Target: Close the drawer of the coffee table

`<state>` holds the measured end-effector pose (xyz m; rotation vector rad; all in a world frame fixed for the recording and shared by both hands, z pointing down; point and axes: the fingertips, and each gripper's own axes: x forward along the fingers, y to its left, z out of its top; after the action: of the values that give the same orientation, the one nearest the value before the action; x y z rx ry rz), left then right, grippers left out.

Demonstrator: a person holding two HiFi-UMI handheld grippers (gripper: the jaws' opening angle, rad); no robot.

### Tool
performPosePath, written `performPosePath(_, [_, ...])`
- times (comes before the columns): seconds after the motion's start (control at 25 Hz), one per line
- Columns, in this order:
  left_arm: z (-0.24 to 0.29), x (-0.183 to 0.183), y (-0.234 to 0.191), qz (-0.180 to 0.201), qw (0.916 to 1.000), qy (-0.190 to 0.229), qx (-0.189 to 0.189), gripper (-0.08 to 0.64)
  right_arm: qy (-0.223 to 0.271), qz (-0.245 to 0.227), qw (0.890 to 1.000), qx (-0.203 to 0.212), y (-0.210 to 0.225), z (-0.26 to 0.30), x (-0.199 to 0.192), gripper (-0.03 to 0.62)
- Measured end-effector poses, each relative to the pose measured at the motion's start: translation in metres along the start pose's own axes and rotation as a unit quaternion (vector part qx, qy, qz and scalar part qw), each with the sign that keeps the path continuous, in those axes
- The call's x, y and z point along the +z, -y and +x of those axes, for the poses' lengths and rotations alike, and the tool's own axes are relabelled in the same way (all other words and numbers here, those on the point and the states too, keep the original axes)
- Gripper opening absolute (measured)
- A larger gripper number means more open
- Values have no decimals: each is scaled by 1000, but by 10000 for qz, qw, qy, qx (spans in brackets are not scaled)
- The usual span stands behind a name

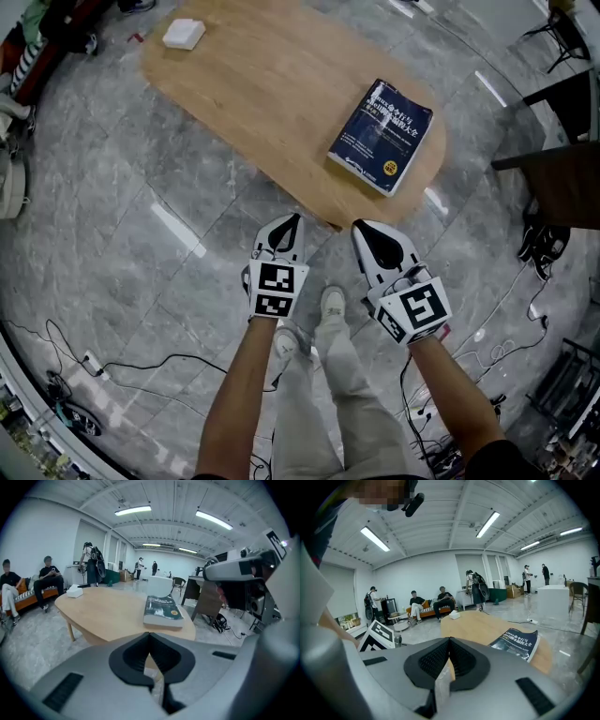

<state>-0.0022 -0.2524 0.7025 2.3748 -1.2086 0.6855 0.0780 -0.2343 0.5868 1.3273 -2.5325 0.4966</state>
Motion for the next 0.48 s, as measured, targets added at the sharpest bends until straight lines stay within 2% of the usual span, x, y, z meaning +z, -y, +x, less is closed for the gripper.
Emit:
performPosePath(0.2, [-31,48,12,77,9996,254,-42,2,97,17,10000,-10,-8,-16,31,11])
performPosePath(0.48, [-75,95,19,257,9987,433,-34,2,164,-94,9998,38,-18,-36,71,12])
